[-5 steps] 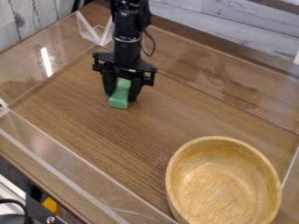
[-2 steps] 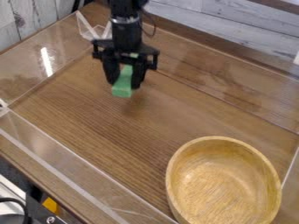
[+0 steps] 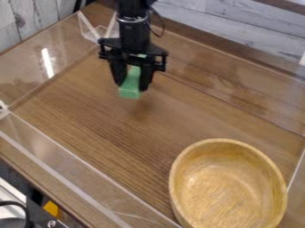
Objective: Put the green block in the brown bowl
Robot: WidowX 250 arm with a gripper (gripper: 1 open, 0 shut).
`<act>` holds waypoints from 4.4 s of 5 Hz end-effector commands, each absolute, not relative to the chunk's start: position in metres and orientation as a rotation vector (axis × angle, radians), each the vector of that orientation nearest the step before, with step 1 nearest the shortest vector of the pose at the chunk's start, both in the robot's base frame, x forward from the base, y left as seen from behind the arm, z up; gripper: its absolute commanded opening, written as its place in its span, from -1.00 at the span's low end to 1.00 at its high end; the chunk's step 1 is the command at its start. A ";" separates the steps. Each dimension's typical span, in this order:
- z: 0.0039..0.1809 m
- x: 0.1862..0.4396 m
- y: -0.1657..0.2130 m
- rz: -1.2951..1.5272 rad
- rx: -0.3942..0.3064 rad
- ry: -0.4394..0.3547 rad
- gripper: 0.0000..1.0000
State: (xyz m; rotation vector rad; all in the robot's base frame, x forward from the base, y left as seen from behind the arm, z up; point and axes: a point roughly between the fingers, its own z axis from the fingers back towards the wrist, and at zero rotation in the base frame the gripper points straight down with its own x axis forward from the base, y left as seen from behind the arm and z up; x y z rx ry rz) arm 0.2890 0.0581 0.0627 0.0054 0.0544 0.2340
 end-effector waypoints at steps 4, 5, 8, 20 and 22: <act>0.082 0.291 0.084 0.259 0.043 -0.036 -1.00; 0.086 0.290 0.075 0.263 0.028 -0.041 -1.00; 0.089 0.328 0.088 0.281 0.046 -0.090 -1.00; 0.096 0.376 0.136 0.261 0.120 -0.132 -1.00; 0.097 0.374 0.140 0.270 0.120 -0.128 -1.00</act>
